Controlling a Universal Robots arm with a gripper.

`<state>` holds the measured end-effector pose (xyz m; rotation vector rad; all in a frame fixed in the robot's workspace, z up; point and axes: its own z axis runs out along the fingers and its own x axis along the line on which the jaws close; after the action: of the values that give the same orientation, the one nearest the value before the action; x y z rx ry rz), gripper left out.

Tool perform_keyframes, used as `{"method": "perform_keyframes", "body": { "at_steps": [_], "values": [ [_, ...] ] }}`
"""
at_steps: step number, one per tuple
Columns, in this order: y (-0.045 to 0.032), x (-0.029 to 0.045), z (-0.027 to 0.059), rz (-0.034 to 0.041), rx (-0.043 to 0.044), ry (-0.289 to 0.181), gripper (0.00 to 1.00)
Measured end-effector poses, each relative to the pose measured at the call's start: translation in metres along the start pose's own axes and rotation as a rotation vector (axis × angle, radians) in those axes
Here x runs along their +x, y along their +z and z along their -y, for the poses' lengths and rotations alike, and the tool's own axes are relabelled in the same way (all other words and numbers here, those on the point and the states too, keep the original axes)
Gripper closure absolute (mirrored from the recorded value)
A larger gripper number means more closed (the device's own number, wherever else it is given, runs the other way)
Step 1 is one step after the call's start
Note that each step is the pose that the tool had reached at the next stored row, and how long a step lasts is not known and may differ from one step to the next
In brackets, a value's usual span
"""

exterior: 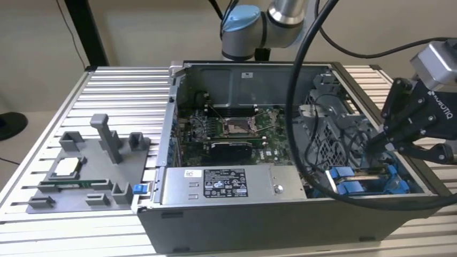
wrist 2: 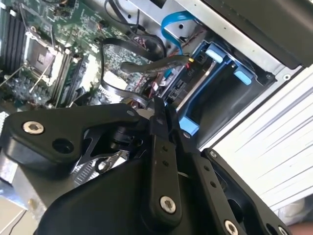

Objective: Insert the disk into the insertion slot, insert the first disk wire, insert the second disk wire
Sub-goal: 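Insert the second disk wire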

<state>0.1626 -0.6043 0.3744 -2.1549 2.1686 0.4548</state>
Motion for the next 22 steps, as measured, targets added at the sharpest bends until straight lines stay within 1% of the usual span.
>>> {"method": "perform_keyframes", "body": {
  "at_steps": [1, 5, 7, 8, 9, 22],
  "values": [
    [0.0001, 0.0, 0.0, -0.0132, -0.0004, -0.001, 1.0],
    [0.0008, 0.0002, 0.0, -0.0592, -0.0018, -0.003, 1.0],
    [0.0013, 0.0003, -0.0003, -0.0807, -0.0023, -0.004, 1.0],
    [0.0016, 0.0004, -0.0007, -0.087, -0.0024, -0.004, 1.0],
    [0.0019, 0.0004, -0.0012, -0.0907, -0.0023, -0.004, 1.0],
    [0.0022, 0.0005, -0.0016, -0.0914, -0.0023, -0.004, 1.0]
  ]
}}
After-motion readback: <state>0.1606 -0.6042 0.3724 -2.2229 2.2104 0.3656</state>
